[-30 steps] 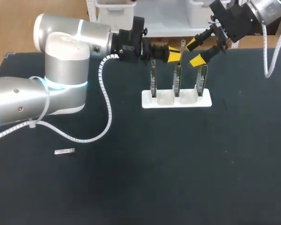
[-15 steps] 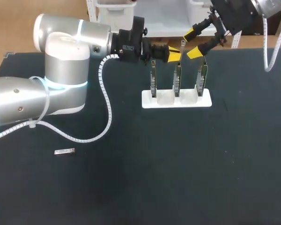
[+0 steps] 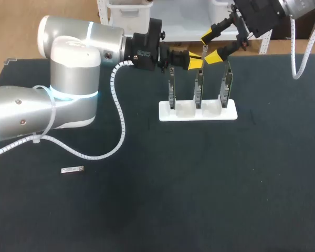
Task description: Pick up the optical module with the left hand, and insert it into the network port with the right hand.
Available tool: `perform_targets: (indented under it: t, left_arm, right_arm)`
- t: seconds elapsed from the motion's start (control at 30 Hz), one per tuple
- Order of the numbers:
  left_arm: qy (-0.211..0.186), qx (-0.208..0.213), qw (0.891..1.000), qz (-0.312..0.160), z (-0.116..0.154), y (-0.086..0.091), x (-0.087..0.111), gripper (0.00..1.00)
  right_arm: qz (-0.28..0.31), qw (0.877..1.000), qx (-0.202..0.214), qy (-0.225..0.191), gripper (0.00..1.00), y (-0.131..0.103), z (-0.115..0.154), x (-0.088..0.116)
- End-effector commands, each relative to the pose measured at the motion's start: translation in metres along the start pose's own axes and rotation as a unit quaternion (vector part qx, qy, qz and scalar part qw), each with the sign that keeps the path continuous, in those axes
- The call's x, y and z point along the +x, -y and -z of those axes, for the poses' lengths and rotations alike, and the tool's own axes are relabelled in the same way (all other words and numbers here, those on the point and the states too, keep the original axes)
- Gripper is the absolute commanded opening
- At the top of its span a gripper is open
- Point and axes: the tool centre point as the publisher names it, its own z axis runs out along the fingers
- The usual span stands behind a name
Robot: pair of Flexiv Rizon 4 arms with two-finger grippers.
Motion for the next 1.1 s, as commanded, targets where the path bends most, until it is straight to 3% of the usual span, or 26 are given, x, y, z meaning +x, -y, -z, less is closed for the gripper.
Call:
perform_targets:
  t: [0.03,0.2,1.1]
  left_arm:
    - [0.000,0.000,1.000,0.000,-0.0006,-0.0010,0.0002,0.00]
    - [0.000,0.000,1.000,0.000,-0.0006,-0.0010,0.0002,0.00]
    - [0.000,0.000,1.000,0.000,-0.0006,-0.0010,0.0002,0.00]
  right_arm:
    - [-0.003,1.000,0.005,0.003,1.00,-0.0045,-0.0001,0.0004]
    - [-0.015,1.000,0.000,0.026,1.00,-0.0032,0.0045,0.0009]
    - [-0.015,0.999,-0.017,0.039,1.00,0.0018,-0.0015,-0.0025]
